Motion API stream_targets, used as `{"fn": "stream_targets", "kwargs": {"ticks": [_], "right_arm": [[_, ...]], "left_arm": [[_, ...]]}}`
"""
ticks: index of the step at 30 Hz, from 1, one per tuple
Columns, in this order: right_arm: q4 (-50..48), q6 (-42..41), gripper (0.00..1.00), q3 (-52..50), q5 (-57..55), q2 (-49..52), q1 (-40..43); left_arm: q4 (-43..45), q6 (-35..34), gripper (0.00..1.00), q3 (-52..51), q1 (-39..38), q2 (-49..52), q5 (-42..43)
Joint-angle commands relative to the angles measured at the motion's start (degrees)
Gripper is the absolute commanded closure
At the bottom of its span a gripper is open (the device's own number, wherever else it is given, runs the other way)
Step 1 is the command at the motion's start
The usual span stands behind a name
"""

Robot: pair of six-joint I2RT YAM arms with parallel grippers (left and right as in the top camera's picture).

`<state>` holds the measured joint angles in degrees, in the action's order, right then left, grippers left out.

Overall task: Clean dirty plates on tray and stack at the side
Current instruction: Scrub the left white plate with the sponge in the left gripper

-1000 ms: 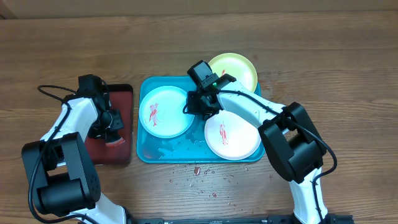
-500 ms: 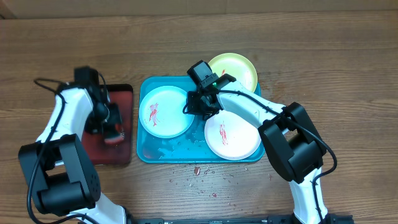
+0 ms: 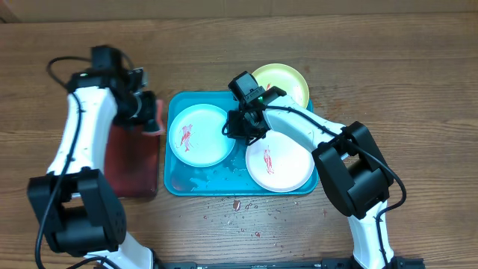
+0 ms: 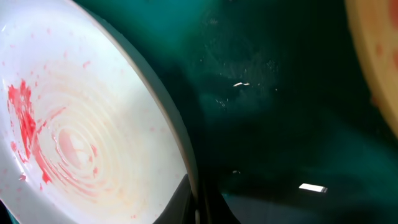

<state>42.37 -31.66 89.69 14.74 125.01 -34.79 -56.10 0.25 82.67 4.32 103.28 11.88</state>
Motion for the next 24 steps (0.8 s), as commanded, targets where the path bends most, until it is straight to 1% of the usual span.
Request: {"fn": "stream_targets", "kwargs": {"ticks": [1,3,6,8,11,17,22,24], "right_arm": [[1.31,0.59,0.96,-0.46,-0.94,2.67,0.37],[1.49,0.59,0.96,-0.46,-0.94,2.67,0.37],[1.51,0.59,0.96,-0.48,-0.94,2.67,0.37],[1.53,0.59,0.96,-0.48,-0.94,2.67,0.37],[1.53,0.57,0.96,-0.48,-0.94,2.67,0.37],[1.42,0.57,0.96,-0.48,-0.96,2.67,0.37],[1.42,0.57,0.96,-0.48,-0.98,2.67,0.37],[1.40,0.57,0.96,-0.46,-0.98,2.67,0.37]], "left_arm": [[2.12,1.44,0.96,-1.57,-3.85,0.57,2.10],[4.48,0.81,0.96,-2.56,-5.81,0.57,1.44],[8.20,-2.08,0.96,-4.85,-8.00,0.59,-3.87],[10.23,-3.34,0.96,-6.40,-8.66,0.59,-6.58],[13.73,-3.65,0.96,-8.98,-8.90,0.59,-8.04],[17.49,-4.59,0.96,-12.11,-8.90,0.59,-7.43],[20.59,-4.57,0.96,-16.04,-9.14,0.59,-3.17],[22.36,-4.59,0.96,-17.94,-9.57,0.59,-2.86]]}}
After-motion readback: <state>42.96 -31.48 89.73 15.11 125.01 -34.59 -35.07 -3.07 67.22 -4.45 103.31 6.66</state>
